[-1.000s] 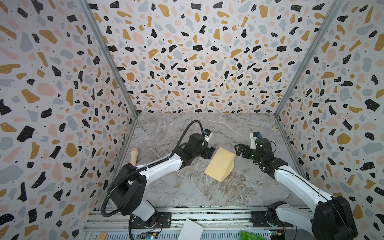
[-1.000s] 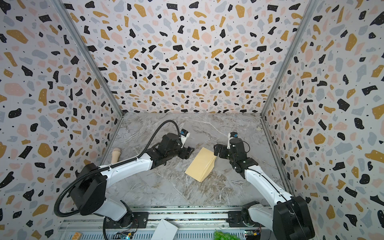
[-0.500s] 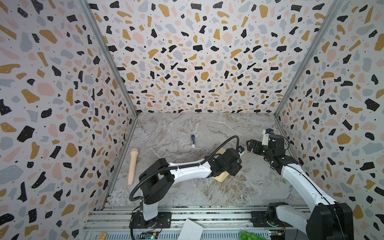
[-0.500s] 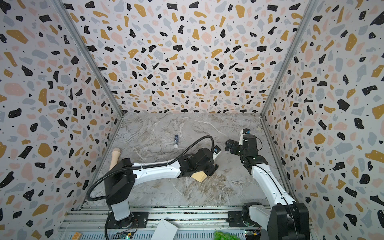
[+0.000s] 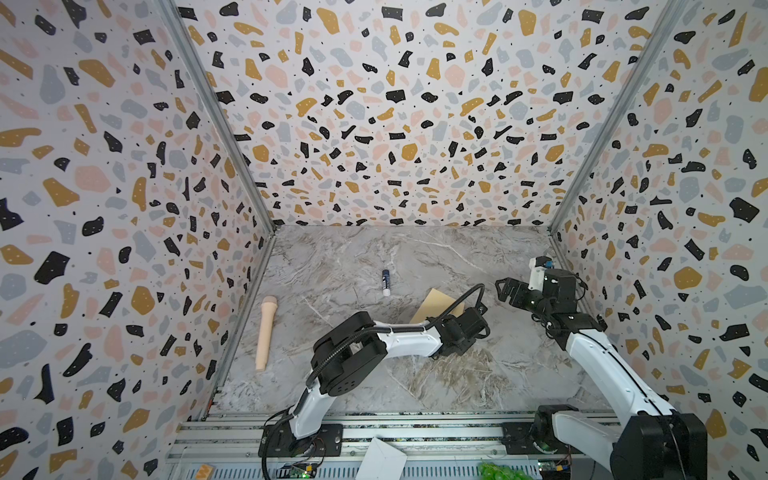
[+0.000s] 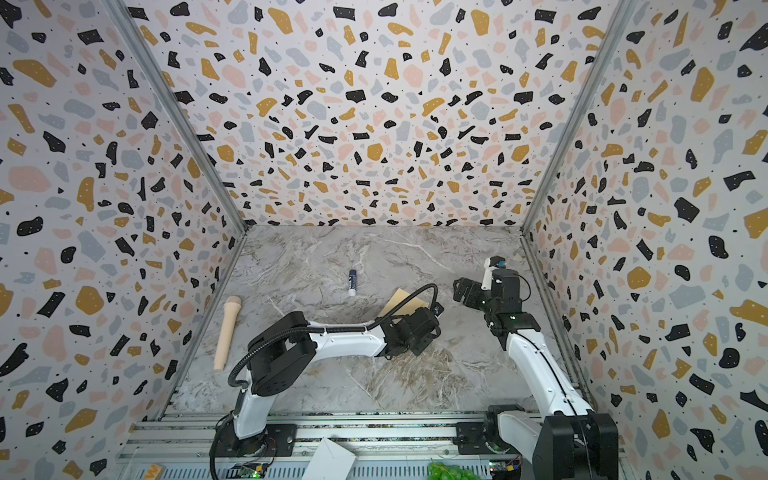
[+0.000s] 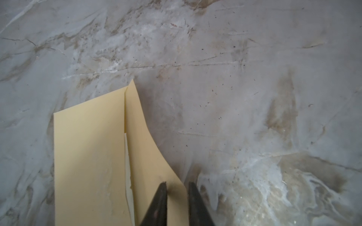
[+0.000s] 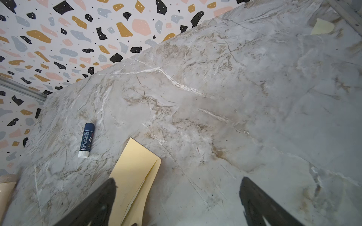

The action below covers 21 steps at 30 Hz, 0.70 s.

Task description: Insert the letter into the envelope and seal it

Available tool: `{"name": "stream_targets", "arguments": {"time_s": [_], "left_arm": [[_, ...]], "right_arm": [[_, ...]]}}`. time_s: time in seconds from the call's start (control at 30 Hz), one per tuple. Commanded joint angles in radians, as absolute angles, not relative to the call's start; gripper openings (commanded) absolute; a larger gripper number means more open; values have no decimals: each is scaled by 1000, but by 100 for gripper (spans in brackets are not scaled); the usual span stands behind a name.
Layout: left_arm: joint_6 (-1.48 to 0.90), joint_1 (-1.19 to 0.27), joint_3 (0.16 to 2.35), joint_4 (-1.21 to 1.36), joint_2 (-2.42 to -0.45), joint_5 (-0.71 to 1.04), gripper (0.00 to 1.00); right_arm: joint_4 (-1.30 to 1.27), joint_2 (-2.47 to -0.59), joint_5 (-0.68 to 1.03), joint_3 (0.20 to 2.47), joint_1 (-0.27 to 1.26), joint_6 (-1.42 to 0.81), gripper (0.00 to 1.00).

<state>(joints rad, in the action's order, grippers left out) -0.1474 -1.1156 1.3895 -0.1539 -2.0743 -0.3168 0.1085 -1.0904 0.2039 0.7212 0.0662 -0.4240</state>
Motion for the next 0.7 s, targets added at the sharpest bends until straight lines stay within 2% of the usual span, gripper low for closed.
{"name": "stream_targets", "arguments": {"time_s": [0.0,0.23,0.47,0.67], "left_arm": [[-111,-1120,1416,-130,-2075,-322,1],[55,-1120,1329,-59,-1970,-274,0],[366,-1120,1125,66,-1761,-216,0],[619,-1120,999,94,-1705,-181,0]], "right_arm": [[109,-1059,226,721,63,-417,99],[113,-1048,235,722,63,-411,99],[112,-1043,233,716,61,-403,99],[107,-1049,243,717,61,-402,99]]}}
